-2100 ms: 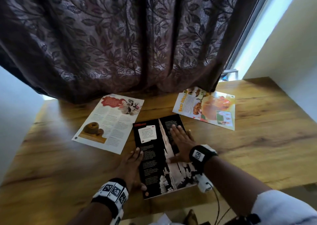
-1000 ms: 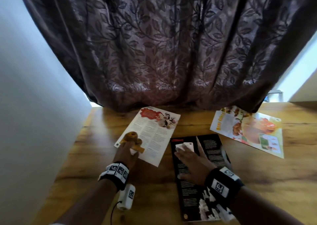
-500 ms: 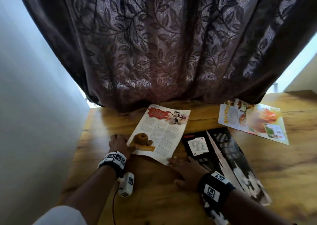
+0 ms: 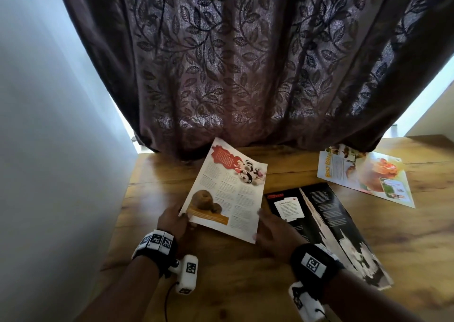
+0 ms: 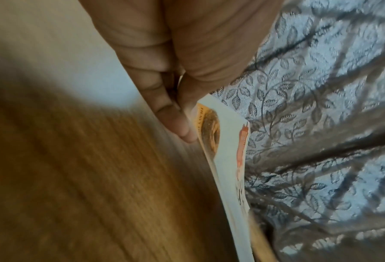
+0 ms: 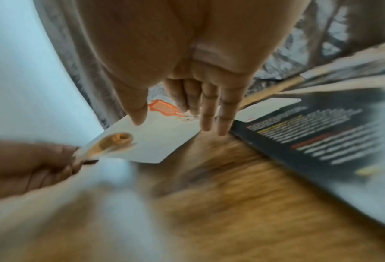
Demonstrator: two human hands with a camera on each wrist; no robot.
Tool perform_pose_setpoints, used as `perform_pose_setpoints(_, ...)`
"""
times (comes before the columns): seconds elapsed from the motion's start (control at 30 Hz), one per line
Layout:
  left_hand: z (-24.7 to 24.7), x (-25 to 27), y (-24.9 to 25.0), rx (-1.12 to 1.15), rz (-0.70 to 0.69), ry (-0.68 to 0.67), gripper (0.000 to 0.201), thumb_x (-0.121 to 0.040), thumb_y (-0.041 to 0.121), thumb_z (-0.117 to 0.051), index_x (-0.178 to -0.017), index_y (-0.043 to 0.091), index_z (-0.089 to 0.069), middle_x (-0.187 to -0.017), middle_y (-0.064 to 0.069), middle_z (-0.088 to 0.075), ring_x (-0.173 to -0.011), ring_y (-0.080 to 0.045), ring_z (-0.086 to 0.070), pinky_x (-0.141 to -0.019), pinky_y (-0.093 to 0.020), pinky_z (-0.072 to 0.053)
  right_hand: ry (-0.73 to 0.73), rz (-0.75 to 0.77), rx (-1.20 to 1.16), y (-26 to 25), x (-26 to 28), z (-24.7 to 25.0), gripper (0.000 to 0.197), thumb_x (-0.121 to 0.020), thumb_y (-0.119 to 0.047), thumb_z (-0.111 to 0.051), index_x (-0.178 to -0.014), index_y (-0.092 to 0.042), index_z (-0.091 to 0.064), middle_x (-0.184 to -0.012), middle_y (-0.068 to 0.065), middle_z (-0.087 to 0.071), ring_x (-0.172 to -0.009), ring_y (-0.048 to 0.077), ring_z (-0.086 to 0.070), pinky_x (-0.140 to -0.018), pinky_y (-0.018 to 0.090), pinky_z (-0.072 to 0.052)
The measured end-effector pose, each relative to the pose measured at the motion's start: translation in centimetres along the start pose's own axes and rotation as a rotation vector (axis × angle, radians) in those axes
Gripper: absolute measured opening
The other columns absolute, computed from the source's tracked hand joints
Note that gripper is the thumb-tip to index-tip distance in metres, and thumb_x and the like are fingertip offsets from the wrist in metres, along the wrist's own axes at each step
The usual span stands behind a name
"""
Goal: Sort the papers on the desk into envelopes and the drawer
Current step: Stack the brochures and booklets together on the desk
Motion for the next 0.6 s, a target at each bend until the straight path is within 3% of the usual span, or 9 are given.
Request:
perform_pose_setpoints(0.07, -0.2, 0.6, -1.2, 0.101, 0.003, -0.013, 0.024, -0.083, 0.044, -0.061, -0.099, 0.027, -0.064, -0.086, 0.001, -0.074, -0.082, -0.021, -0.071, -0.084, -0.045, -0.058, 0.149, -0.078, -0.19, 0.4, -0.1, 0.9, 0.066, -0.088, -0.057, -0.061, -0.146, -0.033, -0.037, -0.142, -0.014, -0.053, -0.131, 0.012, -0.051, -0.107, 0.037, -0.047)
perform_pose_setpoints(0.17, -0.2, 4.0, 0.0, 0.311, 0.006, -0.051, 0.007, -0.093, 0.023, -0.064, -0.099, 0.02, -0.063, -0.083, -0.003, -0.076, -0.077, -0.02, -0.074, -0.084, -0.048, -0.058, 0.192, -0.189, -0.39, 0.4, 0.3, 1.1, 0.059, -0.087, -0.061, -0.063, -0.137, -0.037, -0.042, -0.127, -0.017, -0.06, -0.115, 0.009, -0.058, -0.096, 0.032, -0.049)
perform_pose_setpoints(0.27, -1.6, 7.3, 2.1, 0.541, -0.003, -0.222, 0.019, -0.091, 0.015, -0.067, -0.108, 0.009, -0.062, -0.091, -0.01, -0.076, -0.084, -0.026, -0.074, -0.085, -0.049, -0.058, 0.256, -0.203, -0.546, -0.1, 0.9, 2.2, 0.032, -0.093, -0.043, -0.066, -0.123, -0.036, -0.055, -0.114, -0.013, -0.069, -0.108, 0.013, -0.066, -0.093, 0.037, -0.055)
perform_pose_setpoints(0.37, -3.6, 9.4, 4.1, 0.542, -0.081, -0.393, 0.037, -0.082, 0.025, -0.077, -0.116, 0.015, -0.064, -0.107, -0.006, -0.075, -0.098, -0.024, -0.072, -0.088, -0.047, -0.057, 0.382, -0.252, -0.585, 1.1, 2.0, 4.5, 0.024, -0.095, -0.024, -0.066, -0.118, -0.028, -0.059, -0.109, -0.009, -0.068, -0.105, 0.016, -0.064, -0.092, 0.04, -0.055)
perform_pose_setpoints(0.47, -5.2, 10.1, 5.9, 0.477, -0.171, -0.404, 0.047, -0.076, 0.041, -0.081, -0.118, 0.031, -0.065, -0.115, 0.007, -0.072, -0.106, -0.014, -0.068, -0.091, -0.041, -0.056, 0.338, -0.256, -0.5, 3.5, 3.3, 6.1, 0.035, -0.094, -0.022, -0.067, -0.127, -0.026, -0.055, -0.108, -0.01, -0.064, -0.103, 0.015, -0.061, -0.087, 0.034, -0.049)
perform_pose_setpoints(0.53, -6.6, 9.9, 6.5, 0.447, -0.199, -0.406, 0.056, -0.073, 0.049, -0.081, -0.123, 0.034, -0.062, -0.12, 0.011, -0.07, -0.111, -0.009, -0.065, -0.095, -0.04, -0.055, 0.272, -0.257, -0.416, 5.4, 4.3, 6.7, 0.04, -0.092, -0.026, -0.069, -0.13, -0.023, -0.056, -0.113, -0.007, -0.066, -0.107, 0.017, -0.062, -0.089, 0.036, -0.05)
perform_pose_setpoints(0.6, -8.2, 9.7, 7.2, 0.438, -0.204, -0.412, 0.061, -0.075, 0.046, -0.081, -0.128, 0.031, -0.057, -0.123, 0.01, -0.068, -0.112, -0.006, -0.065, -0.093, -0.038, -0.056, 0.227, -0.268, -0.37, 7.3, 5.5, 7.0, 0.038, -0.092, -0.028, -0.07, -0.128, -0.022, -0.059, -0.115, -0.007, -0.067, -0.107, 0.017, -0.064, -0.089, 0.037, -0.052)
Point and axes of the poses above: each hand's wrist, its own x-axis away from the middle knuckle, its own z-axis out of the back of the hand, y = z × x, the point moved 8 cm from there along -x, towards the middle knuckle
